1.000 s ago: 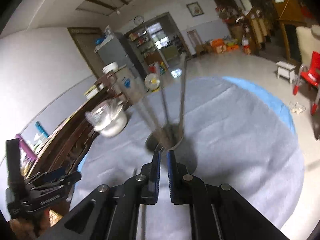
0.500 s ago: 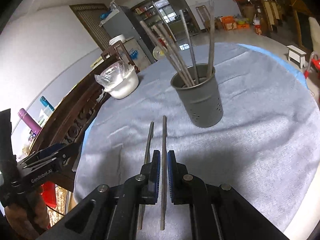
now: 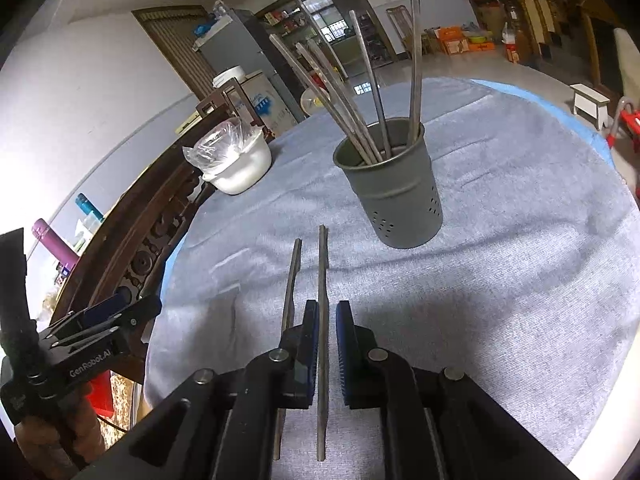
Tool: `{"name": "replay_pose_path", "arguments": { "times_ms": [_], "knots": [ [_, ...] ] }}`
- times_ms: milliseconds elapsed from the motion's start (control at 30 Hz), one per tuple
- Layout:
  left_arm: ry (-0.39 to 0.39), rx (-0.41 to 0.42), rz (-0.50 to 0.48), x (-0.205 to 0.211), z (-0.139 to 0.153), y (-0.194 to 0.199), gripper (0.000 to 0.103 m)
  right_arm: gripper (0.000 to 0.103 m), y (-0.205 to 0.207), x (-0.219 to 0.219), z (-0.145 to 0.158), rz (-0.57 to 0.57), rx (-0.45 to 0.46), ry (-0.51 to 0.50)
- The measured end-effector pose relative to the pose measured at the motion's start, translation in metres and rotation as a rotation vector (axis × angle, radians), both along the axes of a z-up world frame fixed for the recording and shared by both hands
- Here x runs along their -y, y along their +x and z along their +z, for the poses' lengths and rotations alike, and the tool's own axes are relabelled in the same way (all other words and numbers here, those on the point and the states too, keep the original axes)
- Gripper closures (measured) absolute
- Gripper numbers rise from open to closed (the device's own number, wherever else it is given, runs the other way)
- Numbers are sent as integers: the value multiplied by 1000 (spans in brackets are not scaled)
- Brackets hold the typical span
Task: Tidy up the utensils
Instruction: 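Move both open tools toward the two remaining sticks on the cloth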
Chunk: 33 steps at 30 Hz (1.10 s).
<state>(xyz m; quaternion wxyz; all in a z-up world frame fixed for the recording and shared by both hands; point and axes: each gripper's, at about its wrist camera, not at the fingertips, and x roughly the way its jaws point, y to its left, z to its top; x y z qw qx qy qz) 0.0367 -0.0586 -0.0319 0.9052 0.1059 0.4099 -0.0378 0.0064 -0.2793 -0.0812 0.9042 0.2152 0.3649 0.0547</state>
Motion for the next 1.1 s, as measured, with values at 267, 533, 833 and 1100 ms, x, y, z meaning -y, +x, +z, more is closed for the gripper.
{"name": "replay_pose_path", "arguments": {
  "times_ms": [267, 533, 833, 1100],
  "knots": [
    [3, -6, -22, 6, -1, 0, 34, 45, -3, 6, 5, -24, 42, 17],
    [10, -16, -47, 14, -6, 0, 34, 45, -1, 15, 3, -65, 34, -14],
    [10, -26, -63, 17, -11, 2, 34, 45, 2, 16, 0, -68, 30, -38],
    [5, -44, -73, 19, -18, 9, 34, 45, 11, 16, -8, -63, 5, -43]
  ]
}}
